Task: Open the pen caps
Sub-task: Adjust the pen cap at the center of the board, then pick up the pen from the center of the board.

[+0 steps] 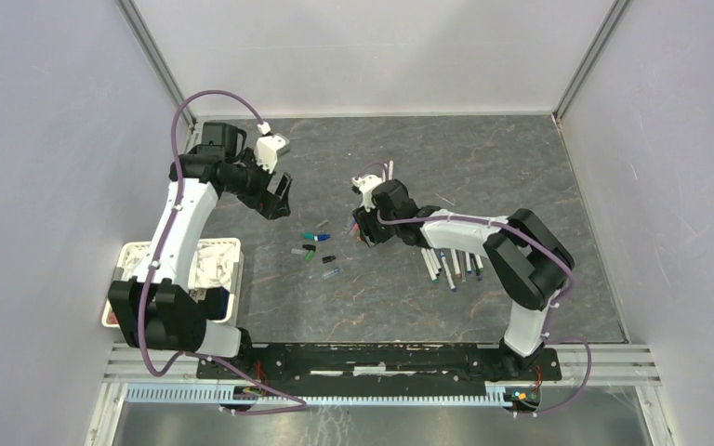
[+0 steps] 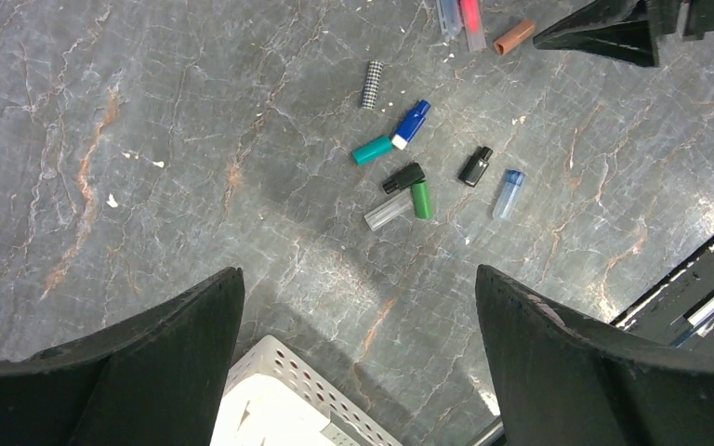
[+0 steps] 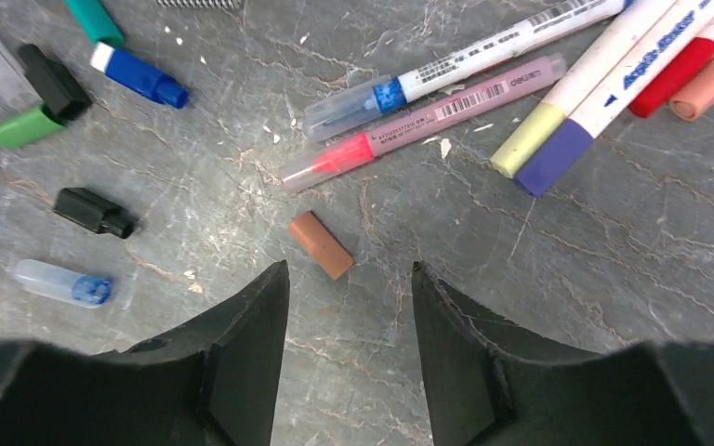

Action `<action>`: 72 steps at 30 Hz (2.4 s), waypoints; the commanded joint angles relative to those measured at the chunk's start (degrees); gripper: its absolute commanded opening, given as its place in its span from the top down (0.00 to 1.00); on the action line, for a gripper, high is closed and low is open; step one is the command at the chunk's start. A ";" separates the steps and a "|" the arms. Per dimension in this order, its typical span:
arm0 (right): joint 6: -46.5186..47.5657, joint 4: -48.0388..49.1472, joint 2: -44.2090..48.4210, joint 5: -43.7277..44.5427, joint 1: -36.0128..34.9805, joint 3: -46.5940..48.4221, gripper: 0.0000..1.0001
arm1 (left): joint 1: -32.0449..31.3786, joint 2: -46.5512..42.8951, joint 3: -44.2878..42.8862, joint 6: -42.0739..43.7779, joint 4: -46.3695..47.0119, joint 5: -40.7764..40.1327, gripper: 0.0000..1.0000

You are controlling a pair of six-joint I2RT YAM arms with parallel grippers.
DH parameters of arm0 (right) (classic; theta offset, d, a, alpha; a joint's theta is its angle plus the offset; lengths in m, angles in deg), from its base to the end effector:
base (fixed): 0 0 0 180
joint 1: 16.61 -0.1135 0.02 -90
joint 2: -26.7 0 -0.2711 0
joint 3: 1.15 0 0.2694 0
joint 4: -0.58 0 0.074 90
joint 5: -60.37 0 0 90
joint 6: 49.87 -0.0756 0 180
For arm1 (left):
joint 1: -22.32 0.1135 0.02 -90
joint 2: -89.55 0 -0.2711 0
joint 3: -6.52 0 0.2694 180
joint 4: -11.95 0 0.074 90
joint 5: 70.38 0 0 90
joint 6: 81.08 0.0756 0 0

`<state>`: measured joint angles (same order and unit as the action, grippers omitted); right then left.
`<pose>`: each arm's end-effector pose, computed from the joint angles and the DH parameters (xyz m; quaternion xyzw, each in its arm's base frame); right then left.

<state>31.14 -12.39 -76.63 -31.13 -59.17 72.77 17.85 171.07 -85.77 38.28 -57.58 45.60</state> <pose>0.3137 0.2907 0.1442 -0.2692 0.8743 0.1863 0.3583 0.3148 -0.0578 0.3106 0.3309 0.8802 -0.1549 0.3029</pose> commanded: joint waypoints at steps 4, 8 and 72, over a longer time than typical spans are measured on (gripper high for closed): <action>5.39 0.23 -5.00 -3.15 -0.39 5.74 0.47 | 1.24 -2.87 1.07 -1.51 1.14 3.79 0.02; 5.29 0.27 -6.64 -3.72 -1.48 6.71 0.52 | 1.48 -2.86 1.48 -1.33 1.05 3.79 0.03; -10.35 -16.23 -29.45 17.90 14.42 42.38 0.67 | 1.83 -4.17 2.50 0.69 0.31 5.59 0.03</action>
<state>20.91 -27.71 -105.44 -14.98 -45.23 114.37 19.35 167.55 -83.71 38.35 -57.88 49.99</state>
